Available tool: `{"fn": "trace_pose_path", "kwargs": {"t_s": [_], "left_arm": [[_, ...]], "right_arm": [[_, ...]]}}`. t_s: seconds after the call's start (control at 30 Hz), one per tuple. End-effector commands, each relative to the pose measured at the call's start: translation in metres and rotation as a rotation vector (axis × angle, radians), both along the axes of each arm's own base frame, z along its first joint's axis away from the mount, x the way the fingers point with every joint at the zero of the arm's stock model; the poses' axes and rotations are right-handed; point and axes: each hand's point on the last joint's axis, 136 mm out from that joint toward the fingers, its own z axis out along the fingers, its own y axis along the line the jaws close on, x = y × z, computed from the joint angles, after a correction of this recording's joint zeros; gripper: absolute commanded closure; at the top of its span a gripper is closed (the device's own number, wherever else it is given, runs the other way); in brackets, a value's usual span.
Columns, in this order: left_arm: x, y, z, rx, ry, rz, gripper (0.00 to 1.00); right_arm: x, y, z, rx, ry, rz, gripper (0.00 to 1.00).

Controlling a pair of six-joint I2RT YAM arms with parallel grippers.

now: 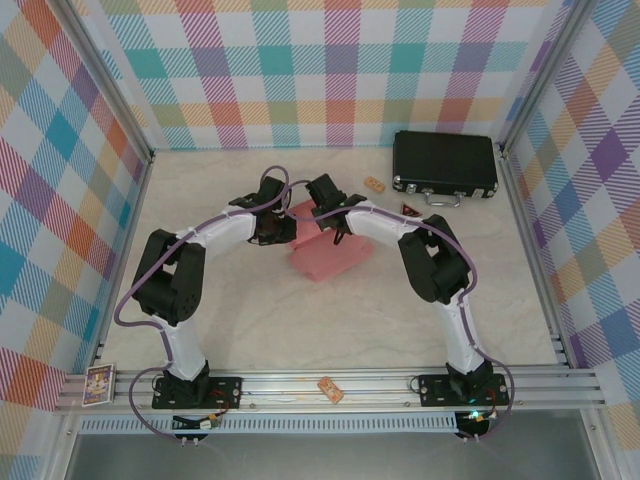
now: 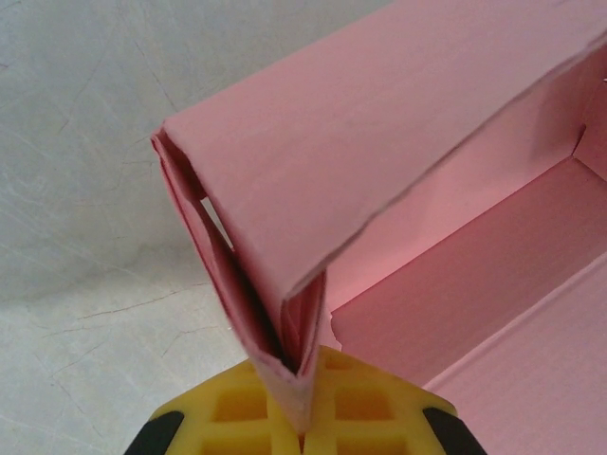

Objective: Fold the paper box

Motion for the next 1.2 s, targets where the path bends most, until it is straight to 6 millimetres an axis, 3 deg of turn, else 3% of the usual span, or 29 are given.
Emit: {"fn": "trace_pose_path", "kwargs": {"t_s": [0.0,0.2,0.5,0.67,0.9,1.17], "left_arm": [[-0.024,-0.011,-0.029,-0.003,0.117,-0.059,1.0],[-0.022,-0.012,-0.028,-0.005,0.109,-0.063,1.0],[-0.022,-0.012,-0.027,-0.005,0.107,-0.063,1.0],[-0.022,-0.011,-0.027,-0.002,0.105,-0.062,1.0],[-0.021,-0.008,-0.027,0.017,0.1,-0.055,1.0],[-0.021,-0.004,-0.028,0.038,0.098,-0.048,1.0]], "right_arm": [[-0.03,0.008,-0.054,-0.031,0.162,0.052,1.0],[-0.032,0.015,-0.059,-0.003,0.183,0.059,1.0],[-0.024,-0.005,-0.064,-0.082,0.174,-0.072,1.0],[-0.024,-0.004,-0.067,-0.083,0.189,-0.073,1.0],[-0.03,0.008,-0.045,0.017,0.185,-0.003,0.95],[-0.034,0.006,-0.017,0.051,0.161,0.014,0.84]]}}
